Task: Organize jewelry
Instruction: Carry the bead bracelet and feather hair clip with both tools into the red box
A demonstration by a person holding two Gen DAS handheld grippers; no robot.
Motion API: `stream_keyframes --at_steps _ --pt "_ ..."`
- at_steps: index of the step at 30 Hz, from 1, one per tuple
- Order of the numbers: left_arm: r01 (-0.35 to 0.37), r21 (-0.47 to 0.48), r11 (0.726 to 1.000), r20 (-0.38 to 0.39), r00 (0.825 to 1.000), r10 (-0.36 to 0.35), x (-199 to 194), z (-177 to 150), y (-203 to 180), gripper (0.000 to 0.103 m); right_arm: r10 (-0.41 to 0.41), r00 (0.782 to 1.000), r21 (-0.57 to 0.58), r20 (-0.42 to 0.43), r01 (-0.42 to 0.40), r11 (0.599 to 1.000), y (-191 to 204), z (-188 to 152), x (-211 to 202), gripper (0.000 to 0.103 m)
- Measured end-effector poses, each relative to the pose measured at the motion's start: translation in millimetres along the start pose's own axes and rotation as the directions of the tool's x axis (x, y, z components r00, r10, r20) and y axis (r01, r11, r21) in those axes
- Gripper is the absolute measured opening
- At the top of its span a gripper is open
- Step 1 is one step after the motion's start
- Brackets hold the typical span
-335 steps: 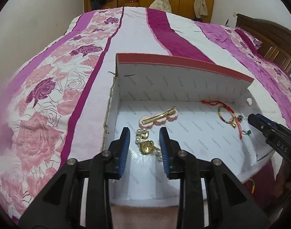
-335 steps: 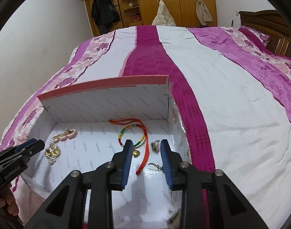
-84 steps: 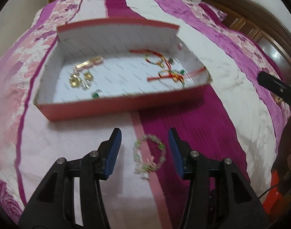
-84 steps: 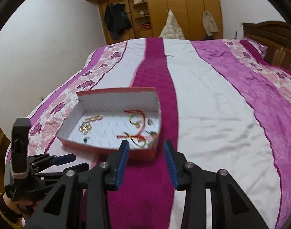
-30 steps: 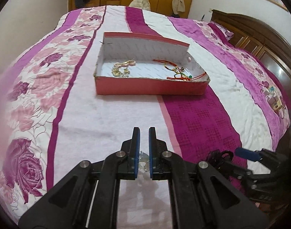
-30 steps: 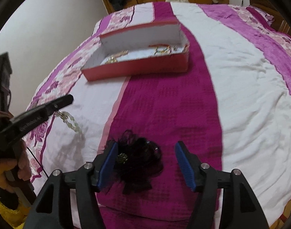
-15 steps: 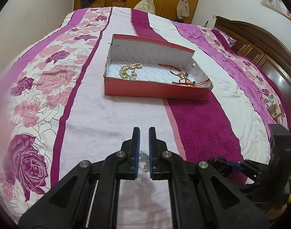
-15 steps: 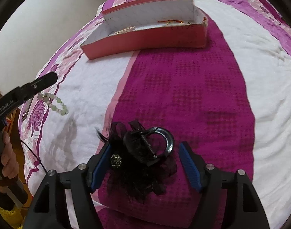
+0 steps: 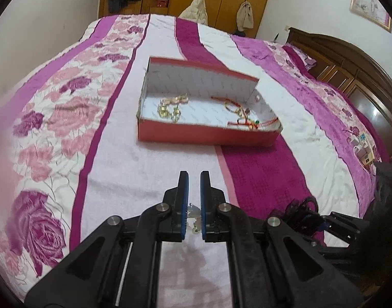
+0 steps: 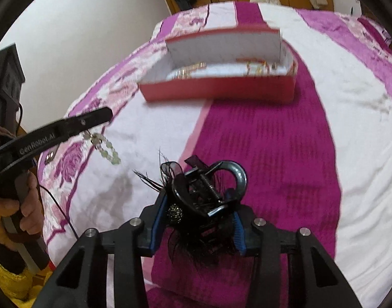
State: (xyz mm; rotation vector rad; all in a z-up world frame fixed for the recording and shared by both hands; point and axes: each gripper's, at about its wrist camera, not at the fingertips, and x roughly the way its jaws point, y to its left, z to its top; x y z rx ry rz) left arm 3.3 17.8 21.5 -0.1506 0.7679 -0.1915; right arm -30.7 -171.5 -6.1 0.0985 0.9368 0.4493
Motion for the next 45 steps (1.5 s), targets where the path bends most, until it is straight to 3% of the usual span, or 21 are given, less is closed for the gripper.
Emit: stream_keyframes --at_steps 9,24,36,42,45 --pt "-0.003 0.035 0.999 0.082 0.997 0.0 -5.7 33.6 -8.3 0.0 0.004 0.991 0.018 0.135 -0.006 1.0 -3.7 38.7 -23.0 0.047" --pt "-0.02 0.049 0.999 0.193 0.981 0.01 2.5 92.3 -18.0 0.0 -0.019 0.945 0.015 0.326 0.015 1.0 -6.1 108.3 -39.4 0.047" --pt "-0.038 0.066 0.997 0.272 0.962 0.019 25.3 123.7 -17.7 0.0 -0.043 0.913 0.0 0.406 0.047 0.999 -8.8 149.9 -19.8 0.047" --pt "-0.068 0.069 0.995 0.337 0.941 0.041 38.6 128.5 -15.3 0.0 -0.091 0.882 0.005 0.462 0.099 0.995 -13.6 160.1 -4.4 0.047" --pt "-0.094 0.056 0.994 0.346 0.936 0.069 48.5 130.2 -12.5 0.0 -0.102 0.879 0.012 0.467 0.109 0.994 -19.6 166.8 5.8 0.047"
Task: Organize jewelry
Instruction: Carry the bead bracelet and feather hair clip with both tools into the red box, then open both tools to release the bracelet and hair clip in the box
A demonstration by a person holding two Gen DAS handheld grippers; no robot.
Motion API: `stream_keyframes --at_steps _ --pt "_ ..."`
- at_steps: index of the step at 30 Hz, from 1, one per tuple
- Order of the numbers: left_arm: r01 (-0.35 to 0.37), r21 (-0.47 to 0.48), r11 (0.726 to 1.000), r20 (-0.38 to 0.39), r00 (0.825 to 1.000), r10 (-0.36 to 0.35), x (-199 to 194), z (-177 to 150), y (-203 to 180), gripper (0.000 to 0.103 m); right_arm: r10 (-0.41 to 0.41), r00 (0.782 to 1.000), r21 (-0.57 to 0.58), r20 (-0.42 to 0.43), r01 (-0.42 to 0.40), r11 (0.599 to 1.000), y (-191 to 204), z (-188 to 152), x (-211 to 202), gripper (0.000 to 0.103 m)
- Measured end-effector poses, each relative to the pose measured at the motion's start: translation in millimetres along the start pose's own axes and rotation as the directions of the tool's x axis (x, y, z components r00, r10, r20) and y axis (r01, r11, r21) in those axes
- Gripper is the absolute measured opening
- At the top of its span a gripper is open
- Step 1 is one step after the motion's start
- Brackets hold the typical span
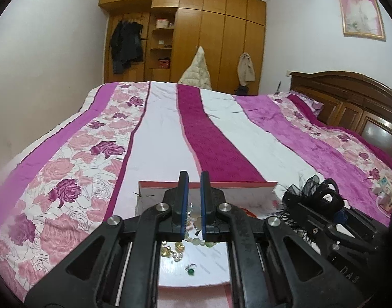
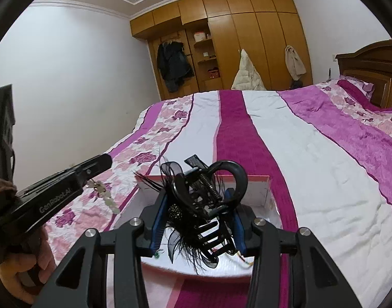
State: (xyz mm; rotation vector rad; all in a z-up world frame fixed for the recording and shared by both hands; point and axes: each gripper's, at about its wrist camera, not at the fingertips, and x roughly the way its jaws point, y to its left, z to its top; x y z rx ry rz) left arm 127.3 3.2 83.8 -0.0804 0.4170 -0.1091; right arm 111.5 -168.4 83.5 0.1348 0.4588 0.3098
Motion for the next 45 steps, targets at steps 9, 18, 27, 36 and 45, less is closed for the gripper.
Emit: stream_keyframes --at_steps 9,18,27,36,45 --pt "-0.05 -0.006 0.999 -0.019 0.999 0.05 36.5 -17.1 6.8 0.0 -0.04 0.999 0.02 -0.022 0.04 0.999 -22.3 -5.6 36.8 0.047" --pt "-0.094 -0.014 0.995 -0.084 0.992 0.093 71.0 -40.0 10.4 0.0 -0.093 0.992 0.04 -0.09 0.096 0.995 -37.4 -26.3 76.5 0.047" --pt "-0.141 -0.033 0.989 -0.246 0.961 0.129 100.7 -59.8 16.2 0.0 -0.127 0.967 0.036 -0.223 0.138 0.99 -45.9 -41.1 107.6 0.047" --pt "-0.158 -0.044 0.986 -0.316 0.939 0.136 103.6 -66.2 17.3 0.039 -0.101 0.947 0.025 -0.305 0.114 0.993 -48.6 -47.2 119.4 0.056" --pt "-0.128 -0.032 0.991 -0.342 0.933 0.11 86.2 -59.2 14.7 0.056 -0.092 0.957 0.081 -0.276 0.119 0.99 -50.2 -36.5 95.1 0.074"
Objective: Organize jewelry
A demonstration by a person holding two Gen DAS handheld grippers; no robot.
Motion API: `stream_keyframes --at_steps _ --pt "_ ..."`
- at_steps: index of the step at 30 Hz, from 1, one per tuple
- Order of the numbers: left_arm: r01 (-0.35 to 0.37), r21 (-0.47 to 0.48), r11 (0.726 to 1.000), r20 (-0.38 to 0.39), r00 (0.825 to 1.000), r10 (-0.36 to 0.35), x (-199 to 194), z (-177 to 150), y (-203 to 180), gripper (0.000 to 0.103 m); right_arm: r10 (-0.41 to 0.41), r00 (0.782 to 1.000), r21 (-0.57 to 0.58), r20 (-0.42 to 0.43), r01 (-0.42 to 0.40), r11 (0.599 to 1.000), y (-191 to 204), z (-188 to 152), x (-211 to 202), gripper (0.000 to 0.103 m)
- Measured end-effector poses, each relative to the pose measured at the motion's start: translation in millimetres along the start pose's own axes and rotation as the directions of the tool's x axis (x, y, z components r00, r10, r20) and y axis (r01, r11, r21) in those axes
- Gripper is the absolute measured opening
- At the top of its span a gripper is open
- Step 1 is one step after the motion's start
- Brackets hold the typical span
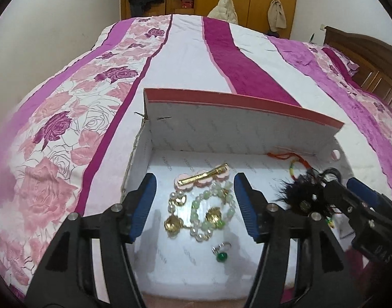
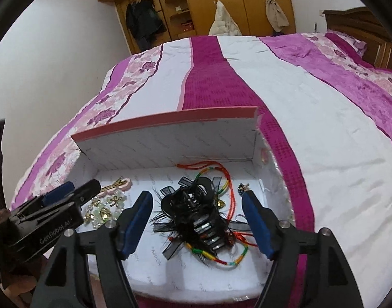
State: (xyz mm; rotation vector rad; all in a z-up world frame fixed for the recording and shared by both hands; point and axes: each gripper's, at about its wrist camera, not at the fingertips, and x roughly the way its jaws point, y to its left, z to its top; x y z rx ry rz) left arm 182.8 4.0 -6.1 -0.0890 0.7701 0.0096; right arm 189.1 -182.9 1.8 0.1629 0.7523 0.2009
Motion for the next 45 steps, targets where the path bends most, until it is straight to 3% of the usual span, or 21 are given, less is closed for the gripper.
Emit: stream_keyframes --at_steps 6,21,27,30,45 --pt "0.037 0.041 0.998 -0.012 0.999 -0.036 -23.1 -4.6 -1.8 0.065 -0.004 1.0 0.015 0.025 0.003 1.0 -5.7 -2.3 -25.4 0.08" --pt "0.074 0.001 0.997 0.099 0.992 -0.073 -96.9 -27.0 6.5 0.076 0.011 0.995 -0.007 0.102 -0.011 1.0 11.2 -30.0 -100.0 0.086" --pt "0.026 -0.011 1.0 0.116 0.993 -0.024 -118.1 -47.0 10.3 0.077 0.025 0.986 -0.016 0.166 -0.023 1.0 20.1 -47.0 -133.9 0.092" --pt "0.03 -0.027 0.999 0.121 0.992 -0.026 -126.7 -56.2 14.4 0.077 0.029 0.981 -0.04 0.193 -0.022 0.999 25.5 -57.2 -146.8 0.102" --pt "-0.005 -0.019 1.0 0.106 0.994 0.007 -133.4 -86.4 17.7 0.077 -0.007 0.976 -0.09 0.216 0.027 0.996 33.9 -98.4 -164.2 0.103"
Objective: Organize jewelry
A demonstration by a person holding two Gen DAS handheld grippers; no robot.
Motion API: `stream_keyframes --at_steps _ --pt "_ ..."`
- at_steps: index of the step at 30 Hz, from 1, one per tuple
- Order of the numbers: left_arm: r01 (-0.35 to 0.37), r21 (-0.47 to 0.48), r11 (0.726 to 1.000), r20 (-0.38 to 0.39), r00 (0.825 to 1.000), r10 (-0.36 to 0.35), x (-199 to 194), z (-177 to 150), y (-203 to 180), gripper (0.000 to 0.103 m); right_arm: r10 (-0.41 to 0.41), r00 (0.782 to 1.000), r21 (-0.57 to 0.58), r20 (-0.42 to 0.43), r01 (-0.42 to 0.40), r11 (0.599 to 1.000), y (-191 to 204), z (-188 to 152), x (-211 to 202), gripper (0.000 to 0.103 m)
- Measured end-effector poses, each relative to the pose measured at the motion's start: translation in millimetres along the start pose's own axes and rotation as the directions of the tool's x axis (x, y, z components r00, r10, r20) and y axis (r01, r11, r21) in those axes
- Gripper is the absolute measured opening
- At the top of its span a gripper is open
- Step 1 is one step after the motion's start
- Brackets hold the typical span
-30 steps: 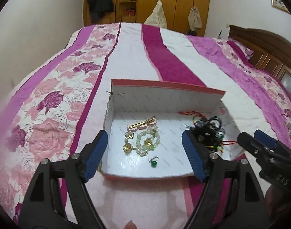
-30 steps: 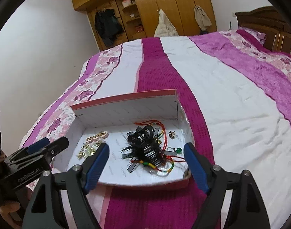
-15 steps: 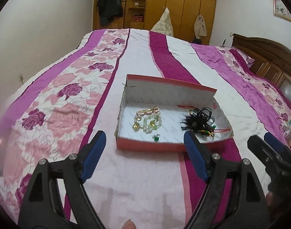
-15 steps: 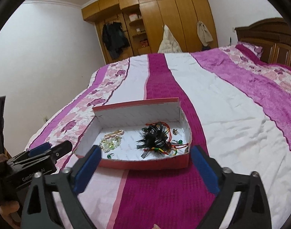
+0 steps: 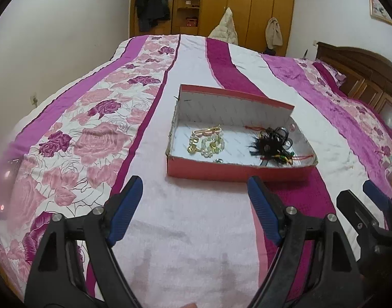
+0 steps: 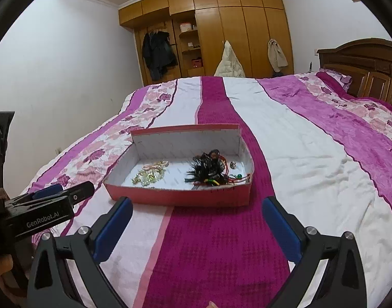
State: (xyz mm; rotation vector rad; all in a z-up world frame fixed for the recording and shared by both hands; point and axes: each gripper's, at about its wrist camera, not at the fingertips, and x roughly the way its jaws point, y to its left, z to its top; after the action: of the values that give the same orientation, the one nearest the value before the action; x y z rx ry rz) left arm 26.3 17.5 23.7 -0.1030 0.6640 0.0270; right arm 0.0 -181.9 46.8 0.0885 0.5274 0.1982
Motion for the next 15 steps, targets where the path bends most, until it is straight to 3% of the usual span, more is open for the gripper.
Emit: stream_keyframes --at_steps 15 --pt "0.025 0.023 0.999 0.027 0.999 -0.025 -6.7 0.5 -7.1 0.076 -0.005 1.0 0.024 0.0 0.005 1.0 -6.1 -3.5 -1.8 0.103"
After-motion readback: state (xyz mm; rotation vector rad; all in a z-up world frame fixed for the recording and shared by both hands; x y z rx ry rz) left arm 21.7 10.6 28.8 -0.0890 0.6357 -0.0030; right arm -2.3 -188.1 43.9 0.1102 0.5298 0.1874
